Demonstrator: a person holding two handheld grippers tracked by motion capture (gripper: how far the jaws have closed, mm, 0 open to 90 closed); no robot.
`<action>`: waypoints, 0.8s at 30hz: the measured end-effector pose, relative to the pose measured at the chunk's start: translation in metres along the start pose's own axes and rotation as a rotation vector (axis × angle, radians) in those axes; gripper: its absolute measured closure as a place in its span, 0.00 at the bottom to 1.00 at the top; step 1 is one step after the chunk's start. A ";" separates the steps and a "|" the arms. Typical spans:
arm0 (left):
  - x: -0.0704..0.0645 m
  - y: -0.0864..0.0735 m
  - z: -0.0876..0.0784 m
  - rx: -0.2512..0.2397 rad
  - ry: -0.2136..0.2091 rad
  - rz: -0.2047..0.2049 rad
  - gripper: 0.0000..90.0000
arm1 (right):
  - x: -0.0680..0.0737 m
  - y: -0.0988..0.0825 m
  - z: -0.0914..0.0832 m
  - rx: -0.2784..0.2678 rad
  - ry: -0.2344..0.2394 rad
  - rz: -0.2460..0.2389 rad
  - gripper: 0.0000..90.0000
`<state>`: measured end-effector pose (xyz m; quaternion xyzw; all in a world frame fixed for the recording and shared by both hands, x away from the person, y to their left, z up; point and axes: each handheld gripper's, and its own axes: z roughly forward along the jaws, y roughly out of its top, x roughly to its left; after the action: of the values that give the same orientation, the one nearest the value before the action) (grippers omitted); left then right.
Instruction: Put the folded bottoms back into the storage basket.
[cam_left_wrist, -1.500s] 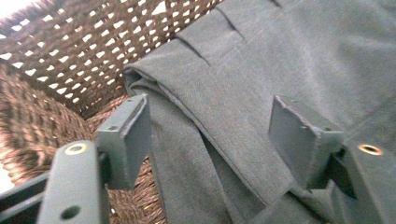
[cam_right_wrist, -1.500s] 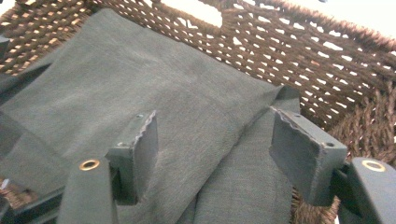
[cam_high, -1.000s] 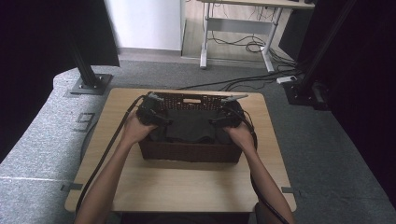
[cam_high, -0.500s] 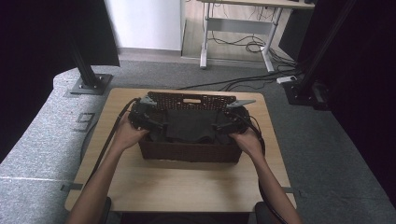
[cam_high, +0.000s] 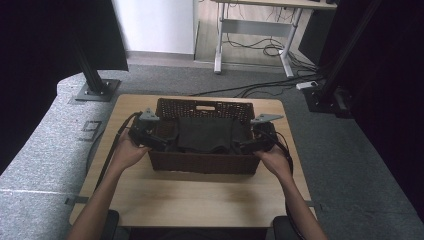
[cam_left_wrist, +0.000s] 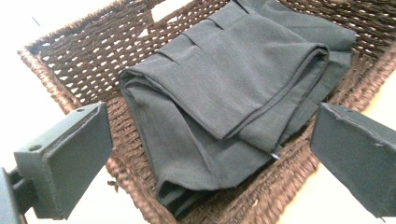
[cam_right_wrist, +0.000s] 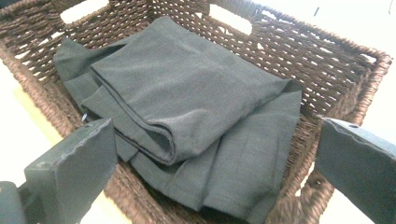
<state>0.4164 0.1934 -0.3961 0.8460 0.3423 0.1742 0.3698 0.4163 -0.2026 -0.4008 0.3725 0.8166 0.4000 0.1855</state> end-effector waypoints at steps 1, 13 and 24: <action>-0.001 -0.002 -0.001 -0.003 0.001 -0.001 0.00 | 0.000 -0.001 -0.002 -0.002 0.000 -0.001 0.00; -0.011 -0.027 -0.020 -0.023 0.007 0.001 0.00 | 0.000 -0.030 -0.027 -0.018 -0.018 -0.010 0.00; -0.014 -0.065 -0.028 -0.034 0.015 -0.036 0.00 | -0.002 -0.063 -0.042 -0.025 -0.044 0.002 0.00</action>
<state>0.3624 0.2298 -0.4267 0.8321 0.3571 0.1797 0.3845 0.3638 -0.2509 -0.4247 0.3796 0.8070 0.4021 0.2075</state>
